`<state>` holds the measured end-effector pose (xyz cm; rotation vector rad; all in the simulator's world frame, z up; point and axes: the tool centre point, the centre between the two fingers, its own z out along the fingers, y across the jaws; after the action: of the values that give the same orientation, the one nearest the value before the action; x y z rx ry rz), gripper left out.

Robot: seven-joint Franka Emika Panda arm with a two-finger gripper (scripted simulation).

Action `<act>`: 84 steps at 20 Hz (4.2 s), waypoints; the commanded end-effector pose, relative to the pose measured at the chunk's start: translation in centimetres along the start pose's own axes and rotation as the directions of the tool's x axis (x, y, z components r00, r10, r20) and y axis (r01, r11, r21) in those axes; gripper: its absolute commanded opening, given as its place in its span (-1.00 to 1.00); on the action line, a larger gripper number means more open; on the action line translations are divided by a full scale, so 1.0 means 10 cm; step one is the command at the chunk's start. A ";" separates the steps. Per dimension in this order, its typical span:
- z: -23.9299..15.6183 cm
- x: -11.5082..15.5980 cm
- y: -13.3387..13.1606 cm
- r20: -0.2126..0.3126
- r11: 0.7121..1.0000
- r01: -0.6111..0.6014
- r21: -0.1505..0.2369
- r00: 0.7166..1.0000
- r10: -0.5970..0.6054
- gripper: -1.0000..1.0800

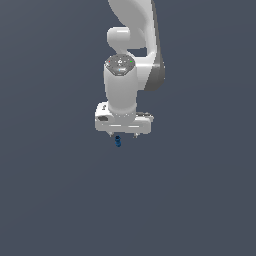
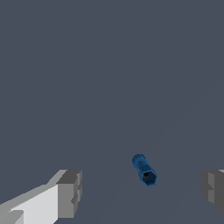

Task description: Pick up the object and move it to a goal position.

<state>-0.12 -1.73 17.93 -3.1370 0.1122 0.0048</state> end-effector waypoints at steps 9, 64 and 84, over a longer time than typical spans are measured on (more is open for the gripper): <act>0.26 -0.14 0.10 0.001 0.991 -0.134 0.004 0.991 0.134 0.92; 1.35 -0.57 0.38 -0.004 0.879 -0.476 -0.001 0.879 0.476 -1.00; 1.02 0.34 -0.10 -0.004 0.879 -0.476 -0.001 0.879 0.476 -1.00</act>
<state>2.42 -1.39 7.38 -3.0165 0.8794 -0.0007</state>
